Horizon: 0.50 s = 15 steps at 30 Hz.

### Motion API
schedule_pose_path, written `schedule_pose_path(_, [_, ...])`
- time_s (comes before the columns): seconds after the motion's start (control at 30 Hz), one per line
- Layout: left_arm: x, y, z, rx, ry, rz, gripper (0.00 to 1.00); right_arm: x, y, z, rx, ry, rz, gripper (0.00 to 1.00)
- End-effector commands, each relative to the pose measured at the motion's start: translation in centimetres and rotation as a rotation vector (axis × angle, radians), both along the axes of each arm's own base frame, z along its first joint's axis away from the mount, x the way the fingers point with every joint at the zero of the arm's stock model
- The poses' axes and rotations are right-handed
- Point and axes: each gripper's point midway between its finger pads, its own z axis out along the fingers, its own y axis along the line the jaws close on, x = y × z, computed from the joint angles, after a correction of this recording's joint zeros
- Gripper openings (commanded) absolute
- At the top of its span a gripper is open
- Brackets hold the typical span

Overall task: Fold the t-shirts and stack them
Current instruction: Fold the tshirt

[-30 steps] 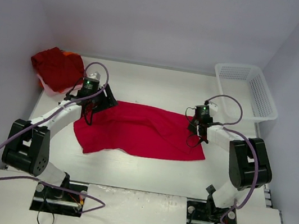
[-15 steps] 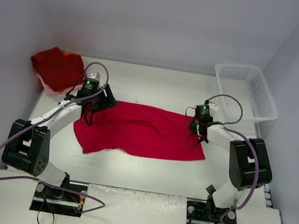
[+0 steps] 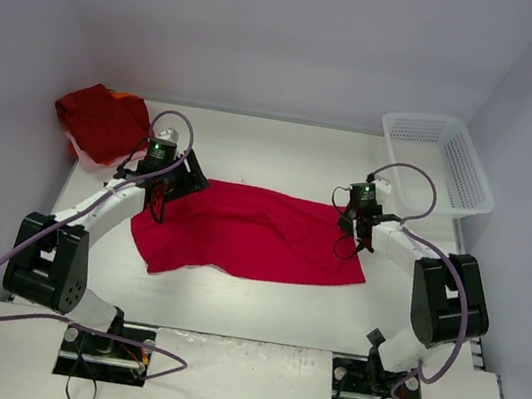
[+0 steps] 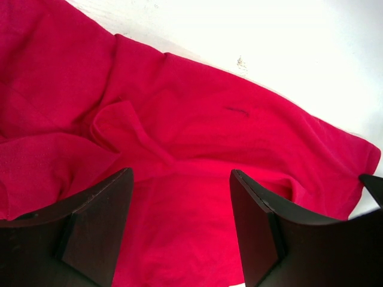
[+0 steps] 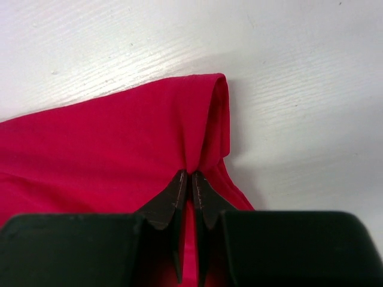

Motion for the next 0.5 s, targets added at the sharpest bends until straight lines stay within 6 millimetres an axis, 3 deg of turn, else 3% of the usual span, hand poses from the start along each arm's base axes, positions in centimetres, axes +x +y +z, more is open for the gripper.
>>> schedule_pose_path(0.0, [0.7, 0.2, 3.2, -0.015, -0.099, -0.002, 0.60, 2.2, -0.8, 4.7, -0.018, -0.123, -0.034, 0.03])
schedule_pose_path(0.2, [0.7, 0.4, 3.4, -0.016, -0.104, 0.001, 0.60, 2.6, -1.2, 5.5, -0.025, -0.134, -0.040, 0.04])
schedule_pose_path(0.47, [0.7, 0.4, 3.1, -0.016, -0.098, 0.001, 0.60, 2.4, -1.3, 3.9, -0.037, -0.092, -0.041, 0.06])
